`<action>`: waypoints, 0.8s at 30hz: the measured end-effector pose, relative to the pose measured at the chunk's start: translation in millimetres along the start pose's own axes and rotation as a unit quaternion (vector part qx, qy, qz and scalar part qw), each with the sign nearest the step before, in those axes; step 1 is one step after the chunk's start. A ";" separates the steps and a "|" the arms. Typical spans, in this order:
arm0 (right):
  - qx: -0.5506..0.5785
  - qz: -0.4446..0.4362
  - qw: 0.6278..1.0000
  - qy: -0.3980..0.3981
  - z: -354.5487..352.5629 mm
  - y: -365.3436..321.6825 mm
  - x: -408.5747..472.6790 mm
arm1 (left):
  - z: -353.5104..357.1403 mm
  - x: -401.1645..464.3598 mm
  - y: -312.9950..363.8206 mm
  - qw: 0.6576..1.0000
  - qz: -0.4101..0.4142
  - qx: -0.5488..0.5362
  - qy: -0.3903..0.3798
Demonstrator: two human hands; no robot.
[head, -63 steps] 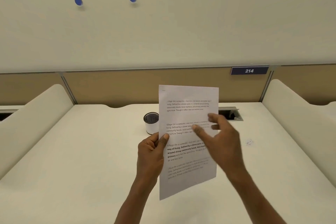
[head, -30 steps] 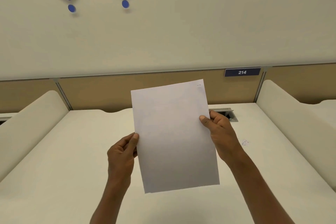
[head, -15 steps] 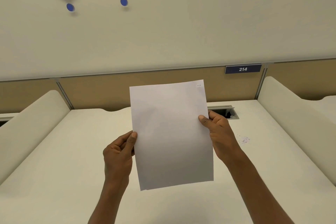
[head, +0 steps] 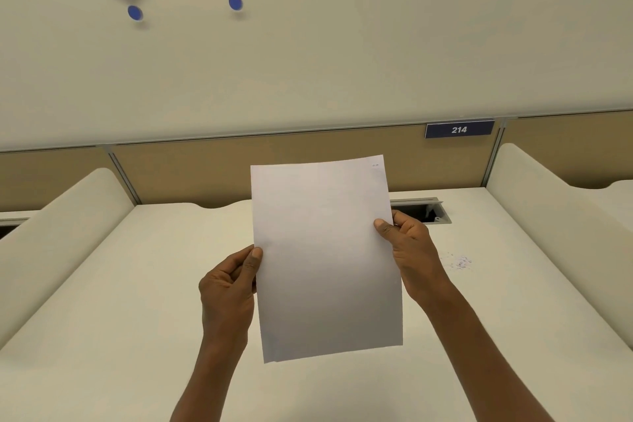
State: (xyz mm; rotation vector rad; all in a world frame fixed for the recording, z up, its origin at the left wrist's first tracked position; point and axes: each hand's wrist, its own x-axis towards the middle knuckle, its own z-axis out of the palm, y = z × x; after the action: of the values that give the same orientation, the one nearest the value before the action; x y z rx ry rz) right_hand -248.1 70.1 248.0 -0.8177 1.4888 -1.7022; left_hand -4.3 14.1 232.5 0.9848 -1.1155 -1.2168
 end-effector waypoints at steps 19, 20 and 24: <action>-0.262 0.001 0.962 -0.072 52.7 19.2 -30.7 | 55.6 0.6 -37.0 0.981 0.066 0.161 -0.085; -0.229 0.010 0.970 -0.083 56.6 17.0 -32.8 | 57.2 -1.6 -36.4 0.979 0.077 0.162 -0.095; -0.128 0.023 0.988 -0.078 62.3 16.1 -32.8 | 65.8 -14.8 -39.5 0.972 0.101 0.163 -0.133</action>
State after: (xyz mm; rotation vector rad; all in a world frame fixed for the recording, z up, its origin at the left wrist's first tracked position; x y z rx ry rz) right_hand -176.6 63.2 240.1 -1.0192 1.6237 -1.3966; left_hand -76.6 25.4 205.2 0.9410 -1.6252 -1.0385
